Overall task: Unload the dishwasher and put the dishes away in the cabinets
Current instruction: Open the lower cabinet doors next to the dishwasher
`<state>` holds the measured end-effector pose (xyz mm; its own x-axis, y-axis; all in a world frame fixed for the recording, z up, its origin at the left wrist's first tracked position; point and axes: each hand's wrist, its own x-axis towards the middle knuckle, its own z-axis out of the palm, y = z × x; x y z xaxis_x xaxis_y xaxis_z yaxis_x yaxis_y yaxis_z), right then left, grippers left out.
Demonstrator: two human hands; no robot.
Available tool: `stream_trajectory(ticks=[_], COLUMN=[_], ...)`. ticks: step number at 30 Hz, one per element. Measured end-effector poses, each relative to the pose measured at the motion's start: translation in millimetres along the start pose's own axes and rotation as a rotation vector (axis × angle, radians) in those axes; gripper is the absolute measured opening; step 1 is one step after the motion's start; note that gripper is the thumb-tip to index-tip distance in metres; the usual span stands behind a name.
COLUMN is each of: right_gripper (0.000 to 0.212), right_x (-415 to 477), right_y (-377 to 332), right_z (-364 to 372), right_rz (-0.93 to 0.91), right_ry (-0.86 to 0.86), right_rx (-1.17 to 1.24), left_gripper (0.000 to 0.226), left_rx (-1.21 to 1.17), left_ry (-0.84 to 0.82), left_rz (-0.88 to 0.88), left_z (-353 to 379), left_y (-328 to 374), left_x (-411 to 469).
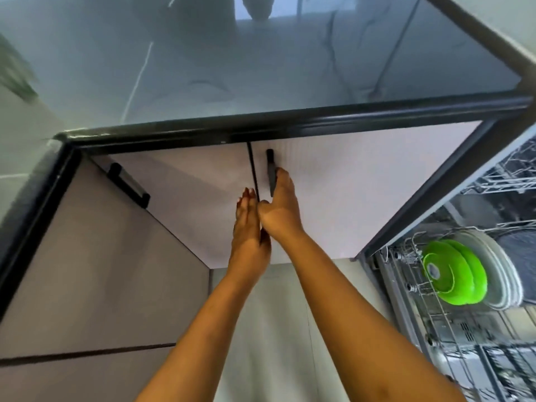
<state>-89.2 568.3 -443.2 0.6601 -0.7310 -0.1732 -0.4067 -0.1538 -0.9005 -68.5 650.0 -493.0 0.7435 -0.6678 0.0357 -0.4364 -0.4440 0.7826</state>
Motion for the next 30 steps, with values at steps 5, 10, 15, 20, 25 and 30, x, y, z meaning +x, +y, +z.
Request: stream_trajectory(ticks=[5,10,15,20,25,30], right_gripper=[0.057,0.037,0.025,0.04,0.04,0.043], right_x=[4,-39,-90,-126,-157,-192], right_y=[12,30,51,71,95,114], right_z=[-12,-32,-63,-91,-120,-158], right_rz=[-0.049,-0.164,-0.172,-0.18,-0.139,-0.086], right_ry=[-0.021,0.022,0.072,0.158,0.254,0.398], right_rx=[-0.065,0.078,0.162,0.01,-0.046,0.125], left_gripper=[0.054,0.049,0.065,0.046,0.053,0.056], left_rx=[-0.241,-0.606,-0.664,-0.471,-0.462,-0.582], left_ry=[0.02,0.037,-0.289,-0.657,-0.785,-0.681], left_rz=[-0.024,-0.173,-0.112,-0.082,-0.092,-0.026], left_z=[-12,-35,-51,-43,-13,38], left_y=[18,61,121,155,179,211], left_x=[-2,-8,-12,-36,-64,-102])
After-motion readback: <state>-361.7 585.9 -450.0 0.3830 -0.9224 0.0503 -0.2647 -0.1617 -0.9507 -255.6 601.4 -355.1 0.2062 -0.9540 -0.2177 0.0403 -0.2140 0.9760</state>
